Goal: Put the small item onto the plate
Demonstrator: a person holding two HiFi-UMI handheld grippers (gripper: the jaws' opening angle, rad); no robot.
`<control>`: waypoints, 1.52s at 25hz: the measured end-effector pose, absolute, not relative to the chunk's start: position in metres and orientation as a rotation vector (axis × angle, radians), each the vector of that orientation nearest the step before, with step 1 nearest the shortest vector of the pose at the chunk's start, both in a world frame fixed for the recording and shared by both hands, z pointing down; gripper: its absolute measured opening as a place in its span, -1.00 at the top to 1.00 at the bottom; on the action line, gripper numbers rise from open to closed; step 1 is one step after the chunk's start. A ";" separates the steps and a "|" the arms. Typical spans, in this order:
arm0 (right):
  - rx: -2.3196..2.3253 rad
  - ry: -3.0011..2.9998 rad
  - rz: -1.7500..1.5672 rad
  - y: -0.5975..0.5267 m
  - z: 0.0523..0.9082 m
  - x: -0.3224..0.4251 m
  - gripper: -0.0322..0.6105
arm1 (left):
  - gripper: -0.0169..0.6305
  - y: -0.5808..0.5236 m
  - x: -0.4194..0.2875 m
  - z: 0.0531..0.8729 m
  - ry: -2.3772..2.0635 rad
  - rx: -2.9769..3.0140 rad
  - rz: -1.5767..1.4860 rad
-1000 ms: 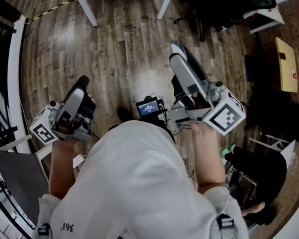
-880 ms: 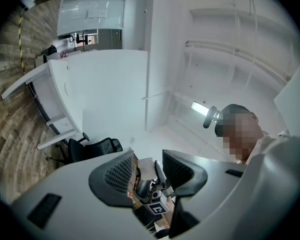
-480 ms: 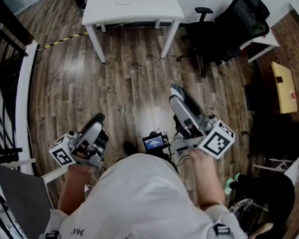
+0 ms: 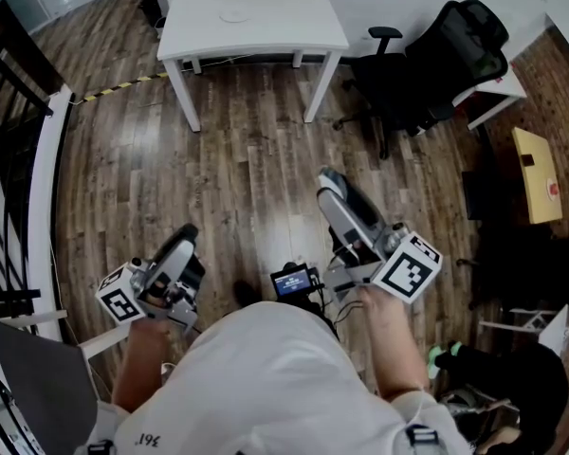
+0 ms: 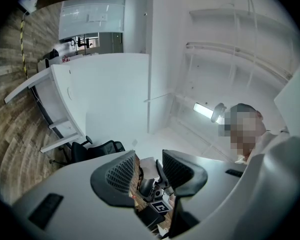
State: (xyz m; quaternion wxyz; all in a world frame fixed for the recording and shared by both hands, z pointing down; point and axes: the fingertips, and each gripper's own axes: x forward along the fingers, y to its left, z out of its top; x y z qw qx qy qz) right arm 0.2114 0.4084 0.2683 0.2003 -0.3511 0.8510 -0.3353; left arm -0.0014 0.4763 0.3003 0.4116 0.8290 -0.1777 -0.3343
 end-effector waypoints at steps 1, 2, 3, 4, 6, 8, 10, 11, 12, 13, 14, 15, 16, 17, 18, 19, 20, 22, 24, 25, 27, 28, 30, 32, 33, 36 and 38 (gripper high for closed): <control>-0.986 2.380 -0.937 0.407 0.268 0.211 -0.06 | 0.43 0.475 -0.002 0.301 -0.451 2.085 -0.834; -0.989 2.380 -0.937 0.407 0.268 0.210 -0.06 | 0.43 0.474 -0.003 0.301 -0.455 2.084 -0.829; -0.991 2.379 -0.938 0.407 0.268 0.210 -0.06 | 0.43 0.474 -0.004 0.301 -0.457 2.085 -0.825; -0.994 2.378 -0.939 0.407 0.269 0.209 -0.06 | 0.43 0.474 -0.004 0.302 -0.458 2.085 -0.822; -1.005 2.379 -0.939 0.407 0.270 0.210 -0.06 | 0.43 0.474 -0.004 0.302 -0.458 2.087 -0.819; -1.015 2.378 -0.942 0.407 0.271 0.212 -0.06 | 0.43 0.473 -0.003 0.301 -0.454 2.087 -0.818; -1.022 2.374 -0.946 0.407 0.272 0.212 -0.06 | 0.43 0.472 -0.004 0.301 -0.449 2.089 -0.820; -1.024 2.372 -0.948 0.407 0.273 0.213 -0.06 | 0.43 0.473 -0.004 0.301 -0.446 2.090 -0.821; -1.027 2.371 -0.950 0.408 0.274 0.213 -0.06 | 0.43 0.474 -0.005 0.302 -0.446 2.089 -0.820; -1.028 2.370 -0.954 0.409 0.276 0.213 -0.06 | 0.43 0.475 -0.005 0.303 -0.448 2.087 -0.818; -1.029 2.369 -0.957 0.410 0.277 0.212 -0.06 | 0.43 0.476 -0.005 0.304 -0.450 2.085 -0.817; -1.029 2.370 -0.959 0.411 0.279 0.212 -0.06 | 0.43 0.477 -0.005 0.305 -0.450 2.083 -0.816; -1.029 2.370 -0.962 0.412 0.280 0.211 -0.06 | 0.43 0.478 -0.005 0.305 -0.452 2.082 -0.815; -1.030 2.370 -0.964 0.413 0.281 0.211 -0.06 | 0.43 0.479 -0.006 0.307 -0.456 2.082 -0.811; -1.030 2.370 -0.966 0.413 0.282 0.211 -0.06 | 0.43 0.480 -0.006 0.308 -0.460 2.081 -0.807; -1.029 2.370 -0.966 0.414 0.283 0.210 -0.06 | 0.43 0.480 -0.007 0.309 -0.462 2.081 -0.807; -1.029 2.371 -0.966 0.414 0.283 0.210 -0.06 | 0.43 0.481 -0.007 0.309 -0.462 2.081 -0.809; -1.028 2.371 -0.964 0.414 0.283 0.208 -0.06 | 0.43 0.482 -0.010 0.308 -0.464 2.081 -0.811; -1.027 2.371 -0.965 0.415 0.282 0.204 -0.06 | 0.43 0.482 -0.014 0.308 -0.465 2.080 -0.814; -1.028 2.371 -0.966 0.415 0.282 0.202 -0.06 | 0.43 0.483 -0.016 0.308 -0.467 2.078 -0.814; -1.030 2.372 -0.970 0.416 0.283 0.199 -0.06 | 0.43 0.484 -0.021 0.309 -0.470 2.076 -0.817; -1.032 2.372 -0.972 0.416 0.284 0.197 -0.06 | 0.43 0.484 -0.023 0.308 -0.471 2.074 -0.819; -1.031 2.374 -0.973 0.417 0.284 0.194 -0.06 | 0.43 0.485 -0.026 0.309 -0.480 2.068 -0.814; -1.025 2.380 -0.966 0.415 0.281 0.190 -0.06 | 0.43 0.486 -0.032 0.308 -0.492 2.067 -0.808; -1.022 2.382 -0.960 0.413 0.280 0.188 -0.06 | 0.43 0.485 -0.035 0.307 -0.495 2.071 -0.808; -1.026 2.372 -0.951 0.409 0.280 0.187 -0.06 | 0.43 0.483 -0.040 0.308 -0.500 2.080 -0.809; -1.038 2.359 -0.959 0.409 0.283 0.189 -0.06 | 0.43 0.484 -0.041 0.312 -0.507 2.070 -0.799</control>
